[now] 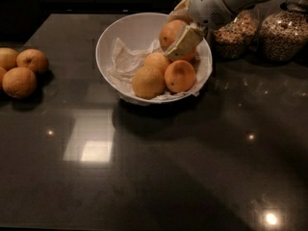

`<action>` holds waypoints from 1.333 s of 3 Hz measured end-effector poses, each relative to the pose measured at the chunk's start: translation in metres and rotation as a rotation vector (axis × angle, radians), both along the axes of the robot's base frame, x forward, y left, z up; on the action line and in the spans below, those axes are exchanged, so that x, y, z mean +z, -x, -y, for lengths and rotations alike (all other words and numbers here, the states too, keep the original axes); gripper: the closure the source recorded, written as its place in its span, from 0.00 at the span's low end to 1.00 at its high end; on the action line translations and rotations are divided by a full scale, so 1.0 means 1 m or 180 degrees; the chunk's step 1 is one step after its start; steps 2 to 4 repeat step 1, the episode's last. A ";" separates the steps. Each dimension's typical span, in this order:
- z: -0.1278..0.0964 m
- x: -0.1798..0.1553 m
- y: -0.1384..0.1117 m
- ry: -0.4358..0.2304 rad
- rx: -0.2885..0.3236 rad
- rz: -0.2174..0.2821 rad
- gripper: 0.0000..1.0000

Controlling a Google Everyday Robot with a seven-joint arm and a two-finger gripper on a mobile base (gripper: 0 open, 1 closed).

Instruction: Pick orange from white bowl

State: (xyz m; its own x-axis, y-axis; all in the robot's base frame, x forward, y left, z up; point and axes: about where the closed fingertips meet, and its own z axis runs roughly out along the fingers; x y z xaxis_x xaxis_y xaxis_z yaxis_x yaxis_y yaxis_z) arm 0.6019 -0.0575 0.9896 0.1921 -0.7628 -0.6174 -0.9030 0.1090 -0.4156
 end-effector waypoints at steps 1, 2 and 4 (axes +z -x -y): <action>0.003 0.001 0.001 0.0002 -0.0012 0.0008 1.00; 0.003 0.001 0.001 0.0002 -0.0012 0.0008 1.00; 0.003 0.001 0.001 0.0002 -0.0012 0.0008 1.00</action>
Offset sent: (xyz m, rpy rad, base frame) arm 0.0000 0.0000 0.0000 0.0000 0.0000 0.0000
